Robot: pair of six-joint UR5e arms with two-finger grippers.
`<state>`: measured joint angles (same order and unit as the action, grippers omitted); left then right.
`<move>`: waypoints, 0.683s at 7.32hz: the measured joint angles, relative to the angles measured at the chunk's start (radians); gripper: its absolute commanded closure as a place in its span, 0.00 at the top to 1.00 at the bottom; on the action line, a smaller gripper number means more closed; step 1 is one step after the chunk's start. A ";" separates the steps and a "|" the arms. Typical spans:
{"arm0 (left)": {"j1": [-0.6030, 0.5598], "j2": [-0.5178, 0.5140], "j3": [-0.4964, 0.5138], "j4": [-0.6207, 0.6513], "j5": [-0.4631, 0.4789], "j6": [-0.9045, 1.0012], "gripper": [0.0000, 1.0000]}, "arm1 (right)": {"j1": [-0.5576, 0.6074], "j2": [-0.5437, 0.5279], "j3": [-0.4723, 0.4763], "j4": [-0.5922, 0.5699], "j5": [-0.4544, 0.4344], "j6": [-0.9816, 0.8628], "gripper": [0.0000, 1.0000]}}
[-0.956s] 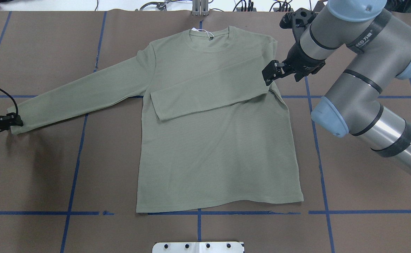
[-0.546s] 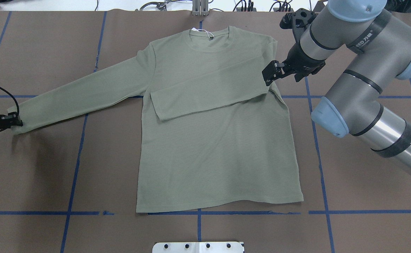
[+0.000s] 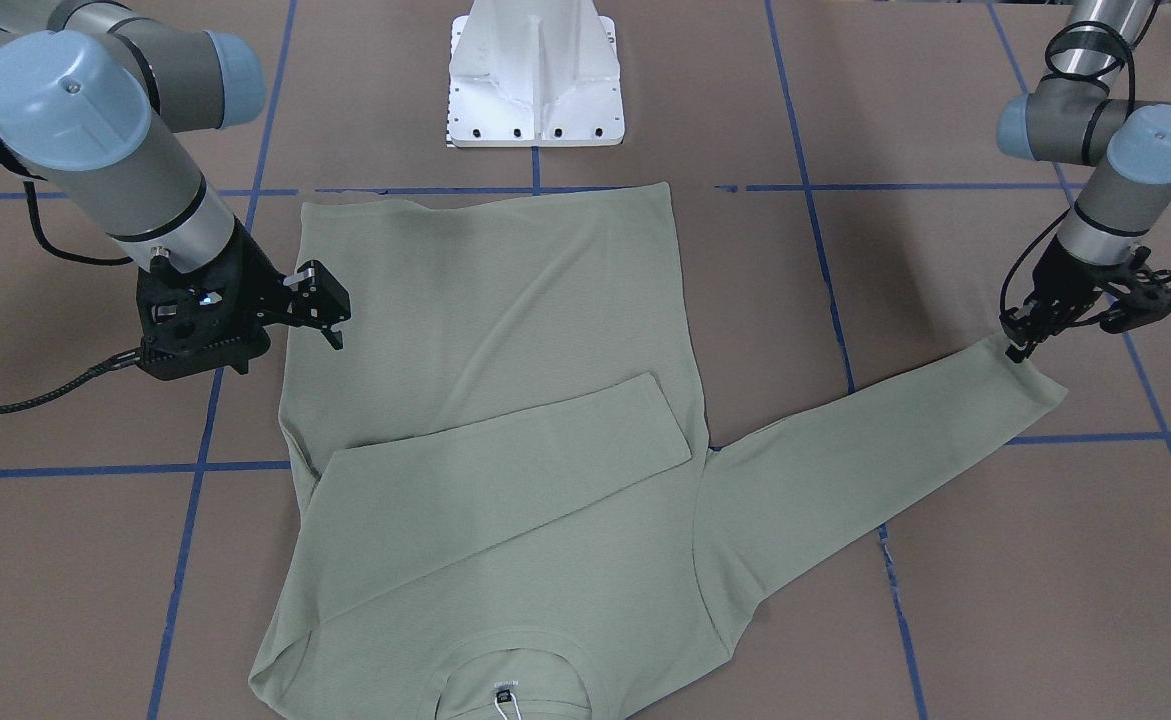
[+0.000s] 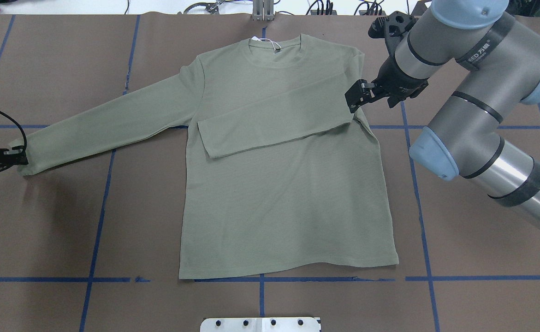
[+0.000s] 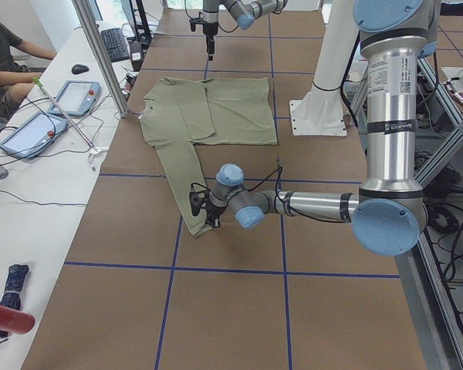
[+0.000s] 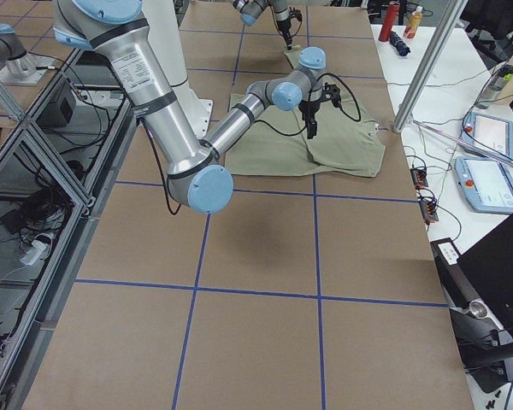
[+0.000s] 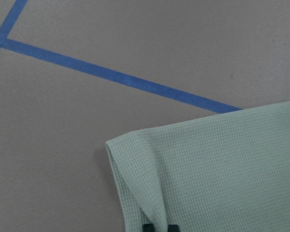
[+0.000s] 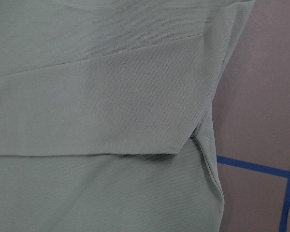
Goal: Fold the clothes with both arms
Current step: 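Grasp the other sleeve cuff with the left gripper, then carry the sleeve with the left gripper across the shirt body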
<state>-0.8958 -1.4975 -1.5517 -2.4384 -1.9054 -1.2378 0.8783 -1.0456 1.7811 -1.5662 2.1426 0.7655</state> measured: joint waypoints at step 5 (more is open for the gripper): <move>0.001 -0.131 -0.074 0.120 -0.007 0.014 0.00 | 0.037 -0.040 0.021 -0.003 0.034 -0.004 1.00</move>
<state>-0.8945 -1.6281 -1.6253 -2.3180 -1.9127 -1.2243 0.9154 -1.0857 1.8025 -1.5696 2.1763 0.7614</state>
